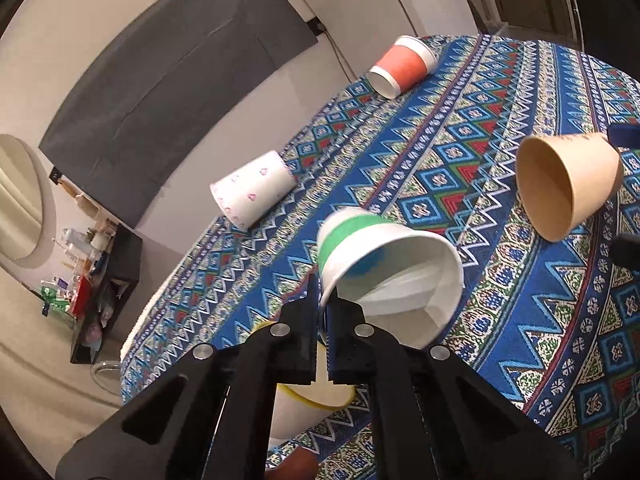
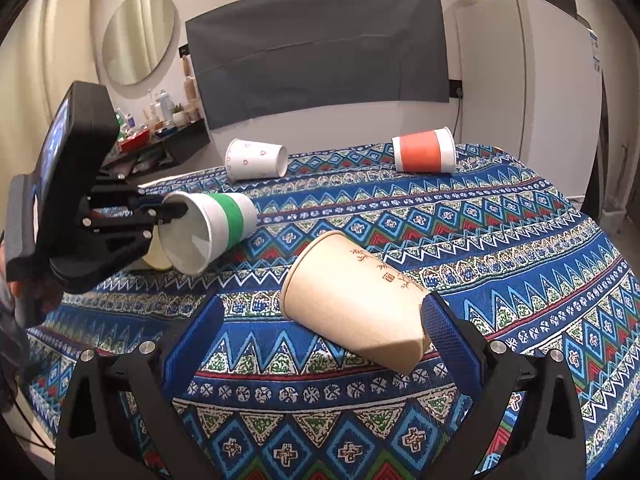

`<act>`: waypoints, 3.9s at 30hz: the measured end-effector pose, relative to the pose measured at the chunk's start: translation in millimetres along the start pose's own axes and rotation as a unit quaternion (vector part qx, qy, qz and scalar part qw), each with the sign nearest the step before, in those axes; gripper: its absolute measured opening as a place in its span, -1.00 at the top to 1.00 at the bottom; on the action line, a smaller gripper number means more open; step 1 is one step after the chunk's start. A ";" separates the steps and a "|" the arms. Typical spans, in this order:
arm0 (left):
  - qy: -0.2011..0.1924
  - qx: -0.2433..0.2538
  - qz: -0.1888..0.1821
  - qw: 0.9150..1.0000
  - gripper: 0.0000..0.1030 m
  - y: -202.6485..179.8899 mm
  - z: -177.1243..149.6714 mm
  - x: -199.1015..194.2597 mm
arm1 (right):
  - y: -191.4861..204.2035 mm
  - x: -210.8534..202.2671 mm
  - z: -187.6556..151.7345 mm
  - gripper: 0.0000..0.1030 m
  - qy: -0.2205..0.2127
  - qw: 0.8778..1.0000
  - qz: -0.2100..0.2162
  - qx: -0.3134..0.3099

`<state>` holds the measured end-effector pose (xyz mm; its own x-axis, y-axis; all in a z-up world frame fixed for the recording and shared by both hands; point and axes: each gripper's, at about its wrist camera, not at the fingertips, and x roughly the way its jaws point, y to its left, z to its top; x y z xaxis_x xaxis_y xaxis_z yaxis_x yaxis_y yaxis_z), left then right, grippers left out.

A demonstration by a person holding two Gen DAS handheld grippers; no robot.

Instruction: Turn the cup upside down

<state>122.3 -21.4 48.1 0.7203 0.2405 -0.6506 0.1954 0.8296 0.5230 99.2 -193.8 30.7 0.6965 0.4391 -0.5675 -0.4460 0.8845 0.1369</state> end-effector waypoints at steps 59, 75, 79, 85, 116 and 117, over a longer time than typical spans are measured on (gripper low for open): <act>-0.059 -0.028 -0.001 0.998 -0.39 -90.7 -114.6 -139.2 | 37.0 -108.9 -71.2 -0.85 -0.018 0.998 -0.024 -0.047; -0.066 -0.088 -0.017 0.994 -0.89 -77.8 -151.6 -159.7 | 58.8 -112.4 -61.6 -0.84 -0.019 0.995 -0.047 -0.088; -0.066 -0.116 -0.021 0.991 -0.89 -61.2 -162.1 -157.2 | 71.7 -108.1 -54.5 -0.84 -0.014 0.993 -0.055 -0.105; -0.066 -0.140 -0.031 0.987 -0.89 -41.4 -176.7 -152.7 | 92.1 -100.1 -45.4 -0.84 -0.004 0.989 -0.072 -0.133; -0.060 -0.208 -0.066 0.974 -0.89 42.7 -192.6 -83.7 | 141.7 -31.2 5.1 -0.84 0.118 0.969 -0.077 -0.204; -0.057 -0.210 -0.075 0.973 -0.89 43.7 -192.5 -81.6 | 139.8 -27.2 7.4 -0.84 0.131 0.968 -0.072 -0.200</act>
<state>-56.0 92.2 18.1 0.7781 0.0644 -0.6249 0.0311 0.9896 0.1407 22.0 -80.9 71.2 0.6238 0.2148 -0.7515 -0.5739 0.7786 -0.2538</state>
